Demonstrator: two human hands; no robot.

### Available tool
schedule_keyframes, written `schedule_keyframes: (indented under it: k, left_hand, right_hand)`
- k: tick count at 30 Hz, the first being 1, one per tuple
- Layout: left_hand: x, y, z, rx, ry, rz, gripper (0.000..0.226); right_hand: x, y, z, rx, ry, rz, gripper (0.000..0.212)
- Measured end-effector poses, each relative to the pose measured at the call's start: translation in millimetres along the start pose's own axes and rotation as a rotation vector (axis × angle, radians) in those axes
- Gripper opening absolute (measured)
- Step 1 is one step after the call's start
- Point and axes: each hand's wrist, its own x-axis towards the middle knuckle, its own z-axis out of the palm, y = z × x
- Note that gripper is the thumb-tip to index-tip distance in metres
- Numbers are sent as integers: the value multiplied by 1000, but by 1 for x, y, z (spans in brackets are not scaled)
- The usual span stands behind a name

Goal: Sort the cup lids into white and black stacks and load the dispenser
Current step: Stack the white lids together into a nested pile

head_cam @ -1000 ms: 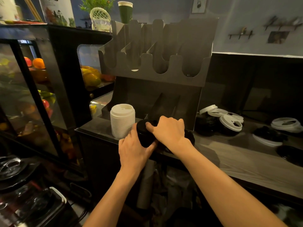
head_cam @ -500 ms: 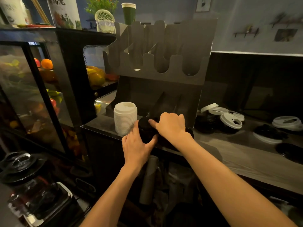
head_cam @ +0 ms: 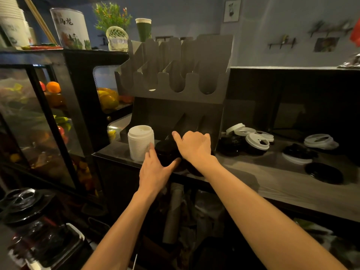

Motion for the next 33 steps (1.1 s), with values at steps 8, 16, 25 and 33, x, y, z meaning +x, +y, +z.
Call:
schedule_keyframes:
  k: [8,16,25,33]
  left_hand:
    - [-22,42,9,135,306,264,73]
    - [-39,121,47,-256,135,484,46]
    - [-37,191,108,-438,-116,528,35]
    - [-8,232,157,-335,-183,588,34]
  right_hand:
    - [-33,52,-38,232,128,4,46]
    - [-57,126,-83,306,132,157,37]
    - [-69,211,-112,319,191,284,37]
    - [-52,283,-106,231,181,334,30]
